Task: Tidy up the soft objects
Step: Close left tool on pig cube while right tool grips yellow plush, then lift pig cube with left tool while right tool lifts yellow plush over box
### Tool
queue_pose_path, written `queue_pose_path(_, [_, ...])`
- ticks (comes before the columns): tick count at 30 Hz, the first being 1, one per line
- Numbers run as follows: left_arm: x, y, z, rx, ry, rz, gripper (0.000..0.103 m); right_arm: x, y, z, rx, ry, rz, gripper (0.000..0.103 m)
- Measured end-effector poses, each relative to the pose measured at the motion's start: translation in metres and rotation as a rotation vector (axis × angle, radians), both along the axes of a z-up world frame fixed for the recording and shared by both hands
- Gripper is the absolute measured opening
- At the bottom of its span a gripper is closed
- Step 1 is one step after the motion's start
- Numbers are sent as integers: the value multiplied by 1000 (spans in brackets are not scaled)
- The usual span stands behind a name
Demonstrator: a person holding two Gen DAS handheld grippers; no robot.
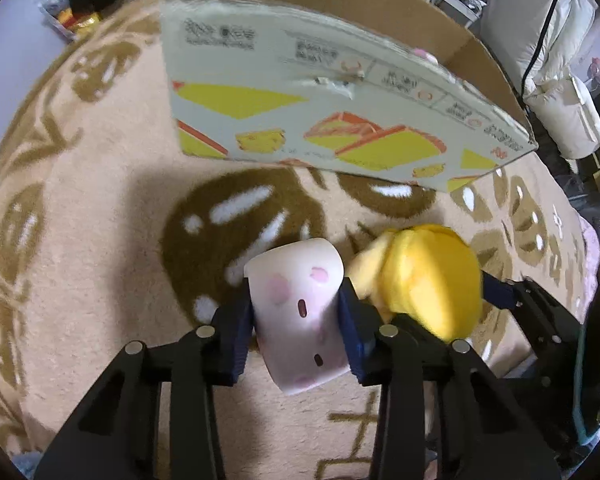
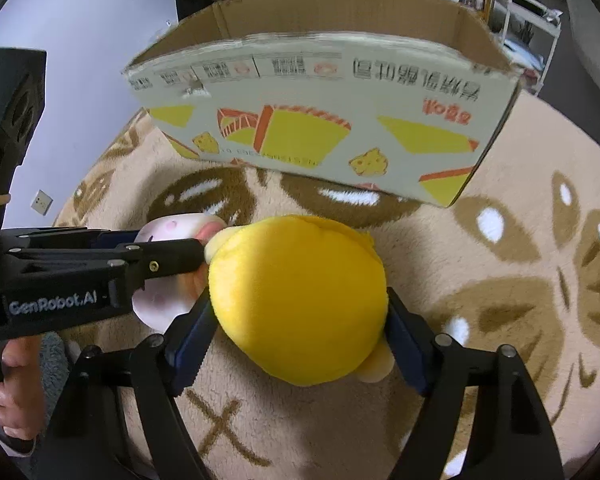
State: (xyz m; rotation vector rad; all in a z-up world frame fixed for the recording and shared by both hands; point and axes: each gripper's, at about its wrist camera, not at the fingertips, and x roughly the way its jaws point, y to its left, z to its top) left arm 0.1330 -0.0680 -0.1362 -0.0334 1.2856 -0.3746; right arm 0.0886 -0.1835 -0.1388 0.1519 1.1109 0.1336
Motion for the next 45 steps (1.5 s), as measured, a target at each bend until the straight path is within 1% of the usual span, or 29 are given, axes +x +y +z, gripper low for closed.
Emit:
queue_pose_path(3, [-3,6,13,25,-67,16,36,-10,-11,14,2,-49,-23,83])
queue_pose_path(6, [-9,11,30,51,-160,33,36,-16,-19,27,11,-106,-50,83])
queue_pose_path(9, [-18,14,49,76,-276,57,36,-24,-26,42,17,-178,-78,83])
queue_pose_path(11, [-22,17,60,79,-332,75,36,-29,-30,52,18,-236,-101,83])
queue_pose_path(13, [-25,20,71,77,-391,92,36,-34,-37,61,13,-275,-124,83])
queue_pose_path(16, [-32,22,86,109,-480,124,33,-40,-45,73,28,-339,-153,83])
queue_pose_path(20, [-38,20,105,137,-583,123,33,-47,-48,92,7,-439,-182,83])
queue_pose_path(22, [-43,17,113,160,-654,118,33,-49,-50,105,-17,-495,-194,83])
queue_pose_path(24, [-46,14,120,159,-704,104,33,-50,-52,112,-19,-528,-198,83])
queue_pose_path(28, [-43,8,129,150,-752,92,33,-45,-60,125,-36,-576,-213,83])
queue_pose_path(31, [-35,6,137,134,-760,95,33,-37,-63,131,-37,-598,-216,83])
queue_pose_path(36, [-18,5,144,159,-802,98,34,-22,-65,137,-55,-628,-198,83])
queue_pose_path(38, [-11,3,145,157,-808,98,34,-18,-64,137,-87,-644,-191,83])
queue_pose_path(42, [3,-1,144,162,-816,88,34,-7,-66,134,-85,-642,-177,83])
queue_pose_path(45, [10,-2,141,166,-801,88,34,0,-67,130,-92,-631,-167,83])
